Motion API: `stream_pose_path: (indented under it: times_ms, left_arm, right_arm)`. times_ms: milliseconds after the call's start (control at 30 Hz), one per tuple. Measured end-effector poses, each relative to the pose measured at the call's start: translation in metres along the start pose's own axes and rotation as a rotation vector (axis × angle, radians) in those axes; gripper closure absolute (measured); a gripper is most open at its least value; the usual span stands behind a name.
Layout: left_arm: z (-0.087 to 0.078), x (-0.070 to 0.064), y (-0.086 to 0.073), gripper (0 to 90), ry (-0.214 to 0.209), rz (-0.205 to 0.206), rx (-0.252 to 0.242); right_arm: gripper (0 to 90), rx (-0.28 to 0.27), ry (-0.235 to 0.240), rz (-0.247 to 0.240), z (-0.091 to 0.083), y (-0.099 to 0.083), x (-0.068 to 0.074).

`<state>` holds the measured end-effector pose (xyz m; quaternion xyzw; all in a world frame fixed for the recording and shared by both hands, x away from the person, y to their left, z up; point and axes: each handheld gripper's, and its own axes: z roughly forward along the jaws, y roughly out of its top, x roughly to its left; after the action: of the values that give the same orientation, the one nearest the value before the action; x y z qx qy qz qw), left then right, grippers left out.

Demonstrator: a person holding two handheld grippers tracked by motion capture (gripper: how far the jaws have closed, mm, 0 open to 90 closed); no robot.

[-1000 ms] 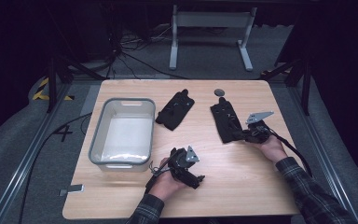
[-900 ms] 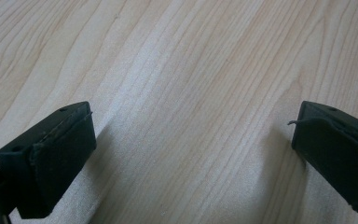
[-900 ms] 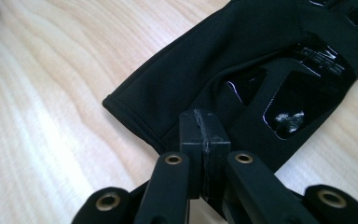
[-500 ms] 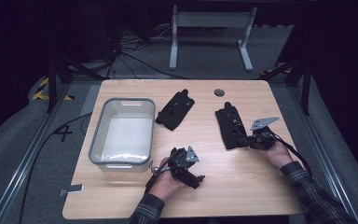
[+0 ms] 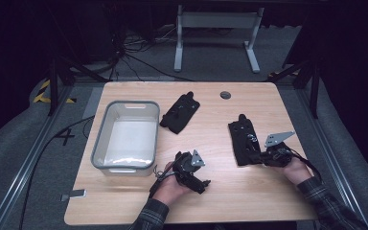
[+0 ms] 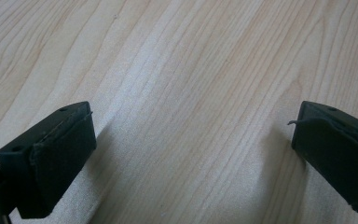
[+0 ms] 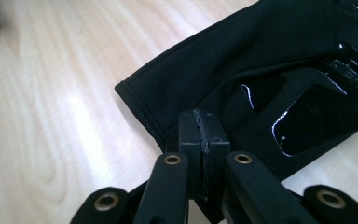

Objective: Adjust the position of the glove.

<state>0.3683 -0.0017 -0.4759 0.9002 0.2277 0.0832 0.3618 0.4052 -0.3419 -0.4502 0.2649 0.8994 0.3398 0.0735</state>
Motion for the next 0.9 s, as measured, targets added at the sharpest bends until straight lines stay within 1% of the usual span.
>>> stream_pose_path:
  times_ms: [33, 300, 633, 800, 900]
  left_arm:
    - [0.0, 0.0, 0.0, 0.0, -0.001, -0.001, 0.001]
    - [0.0, 0.0, 0.0, 0.0, -0.003, 0.002, 0.0]
    - [0.0, 0.0, 0.0, 0.0, -0.003, 0.002, 0.0]
    - [0.0, 0.0, 0.0, 0.0, -0.004, 0.002, 0.0]
    - [0.0, 0.0, 0.0, 0.0, -0.004, 0.002, 0.0]
  right_arm:
    - [90.0, -0.001, 0.002, -0.006, -0.001, -0.002, 0.002]
    - [90.0, -0.004, 0.045, -0.001, -0.01, -0.015, 0.017]
    - [90.0, 0.007, 0.089, -0.027, -0.021, -0.03, 0.045]
    - [90.0, 0.005, 0.09, -0.033, -0.025, -0.033, 0.052]
    - [89.9, -0.021, 0.082, -0.034, -0.03, -0.032, 0.051]
